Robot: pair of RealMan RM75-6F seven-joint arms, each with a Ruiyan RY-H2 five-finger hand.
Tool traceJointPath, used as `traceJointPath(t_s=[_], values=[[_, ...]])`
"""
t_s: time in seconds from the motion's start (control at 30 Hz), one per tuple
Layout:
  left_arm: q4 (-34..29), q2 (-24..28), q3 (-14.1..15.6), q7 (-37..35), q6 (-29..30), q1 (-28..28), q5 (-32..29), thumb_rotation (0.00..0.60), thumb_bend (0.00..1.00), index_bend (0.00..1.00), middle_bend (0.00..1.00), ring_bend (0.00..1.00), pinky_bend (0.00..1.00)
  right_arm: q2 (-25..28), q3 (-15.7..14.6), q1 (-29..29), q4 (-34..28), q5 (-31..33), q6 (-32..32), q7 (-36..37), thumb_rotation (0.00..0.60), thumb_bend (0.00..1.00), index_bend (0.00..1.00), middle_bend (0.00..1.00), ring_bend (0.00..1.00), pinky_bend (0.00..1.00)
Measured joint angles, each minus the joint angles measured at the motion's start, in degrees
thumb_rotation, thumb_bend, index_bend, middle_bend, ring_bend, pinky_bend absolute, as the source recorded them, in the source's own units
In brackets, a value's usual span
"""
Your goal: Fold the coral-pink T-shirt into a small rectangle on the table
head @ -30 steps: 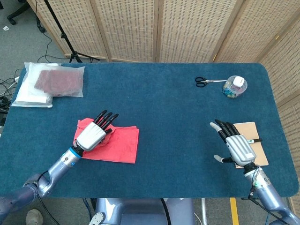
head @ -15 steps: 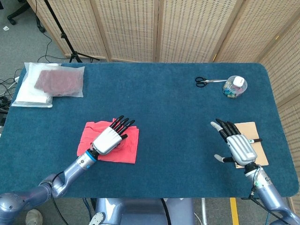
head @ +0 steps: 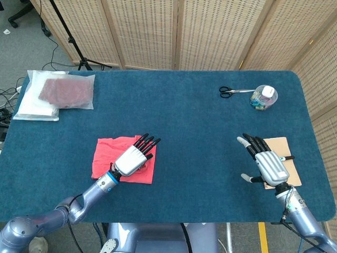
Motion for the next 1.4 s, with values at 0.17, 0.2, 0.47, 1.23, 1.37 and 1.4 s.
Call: traceJointPath(t_s=[0.17,0.2,0.47,1.23,1.37,1.4], values=[[-2.7,1.1,-0.4,-3.0,1.5,0.6,-0.5,0.6,0.01,0.0,0.0,0.0,0.0,-0.1,-0.1,0.0,-0.1,-0.1,-0.1,-0.3,0.6,0.21,0.0,0.0,0.0,0.0],[-3.3,1.4,-0.5,-3.4,1.6,0.7,-0.7,0.6,0.0,0.0,0.0,0.0,0.0,-0.1,-0.1,0.0,-0.1,-0.1,-0.1,-0.3,0.6,0.21,0.0,0.0,0.0,0.0],[-11.9,5.4,-1.8,-7.1,1.8,1.4,-2.6,0.6,0.0,0.0,0.0,0.0,0.0,-0.4,-0.3,0.0,-0.1,0.0,-0.3,-1.0,0.6,0.21,0.0,0.0,0.0,0.0],[-37.2,28.1,0.0,-37.5,-24.0,0.1,-13.4,0.6,0.0,0.0,0.0,0.0,0.0,-1.0,-0.7,0.3,-0.1,-0.1,-0.9,-2.5,0.6,0.21,0.0,0.0,0.0,0.0],[-34.1,26.8,1.2,-40.3,-23.2,0.3,-10.2,0.6,0.0,0.0,0.0,0.0,0.0,-1.0,-0.7,0.3,-0.2,-0.1,-0.9,-2.6,0.6,0.21,0.0,0.0,0.0,0.0],[-33.6,26.3,1.4,-40.5,-23.0,0.4,-9.8,0.6,0.0,0.0,0.0,0.0,0.0,-1.0,-0.8,0.3,-0.2,-0.1,-0.9,-2.6,0.6,0.21,0.0,0.0,0.0,0.0]])
